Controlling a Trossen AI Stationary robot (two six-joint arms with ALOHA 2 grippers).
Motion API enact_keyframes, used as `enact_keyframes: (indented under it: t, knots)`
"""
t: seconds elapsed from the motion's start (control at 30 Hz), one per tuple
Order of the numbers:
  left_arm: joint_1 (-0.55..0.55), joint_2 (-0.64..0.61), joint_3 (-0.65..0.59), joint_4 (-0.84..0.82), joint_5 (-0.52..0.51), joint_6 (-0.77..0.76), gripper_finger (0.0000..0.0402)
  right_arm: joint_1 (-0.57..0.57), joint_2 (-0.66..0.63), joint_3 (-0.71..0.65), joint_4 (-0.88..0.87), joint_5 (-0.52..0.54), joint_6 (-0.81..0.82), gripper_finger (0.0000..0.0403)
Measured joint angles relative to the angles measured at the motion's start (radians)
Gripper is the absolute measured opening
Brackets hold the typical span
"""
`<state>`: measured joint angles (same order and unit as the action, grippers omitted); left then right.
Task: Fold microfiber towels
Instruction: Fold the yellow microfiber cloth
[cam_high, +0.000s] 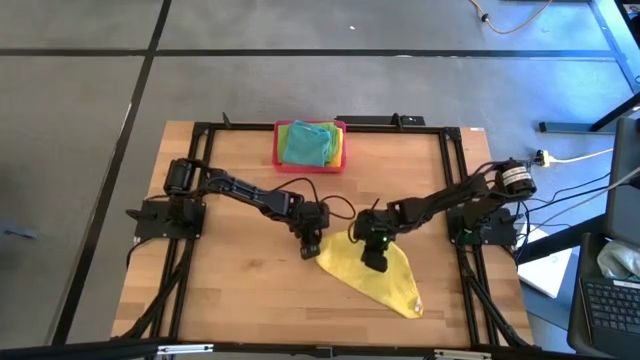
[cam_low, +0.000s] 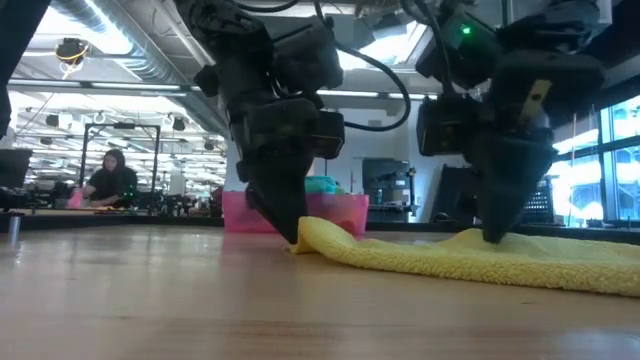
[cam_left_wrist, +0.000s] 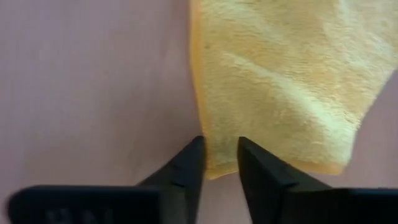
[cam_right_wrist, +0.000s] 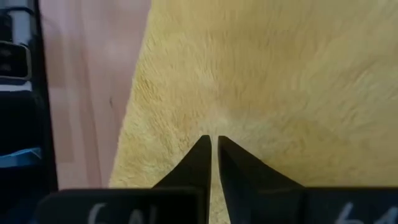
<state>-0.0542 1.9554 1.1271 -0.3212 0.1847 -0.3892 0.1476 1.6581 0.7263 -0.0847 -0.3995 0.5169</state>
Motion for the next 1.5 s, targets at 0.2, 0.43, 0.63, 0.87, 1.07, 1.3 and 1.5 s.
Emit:
enact_keyframes:
  t: [0.2,0.43,0.63,0.87,1.07,1.3,1.5]
  knots:
    - [-0.001,0.0,0.008,-0.016,-0.01,-0.082,0.0008,-0.081,-0.049,0.049,-0.145,-0.01,-0.128,0.0033]
    - [-0.005,0.005,0.14,-0.154,0.032,-0.017,0.0,-0.214,-0.131,0.074,-0.39,0.128,-0.4,0.0033]
    - [-0.006,0.001,0.285,-0.315,0.002,0.059,0.0,-0.356,-0.152,0.045,-0.499,0.179,-0.554,0.0033]
    - [-0.015,-0.002,0.449,-0.462,-0.042,0.104,0.0,-0.479,-0.151,0.037,-0.402,-0.178,-0.692,0.0033]
    - [-0.015,-0.002,0.618,-0.6,-0.1,0.107,0.0,-0.493,-0.15,0.037,-0.251,-0.387,-0.813,0.005]
    - [-0.012,-0.004,0.81,-0.728,-0.193,0.113,0.0,-0.474,-0.143,0.038,-0.075,-0.436,-0.793,0.0122]
    - [0.002,-0.004,0.968,-0.803,-0.237,0.147,0.0,-0.449,-0.141,0.038,0.1,-0.429,-0.734,0.0187]
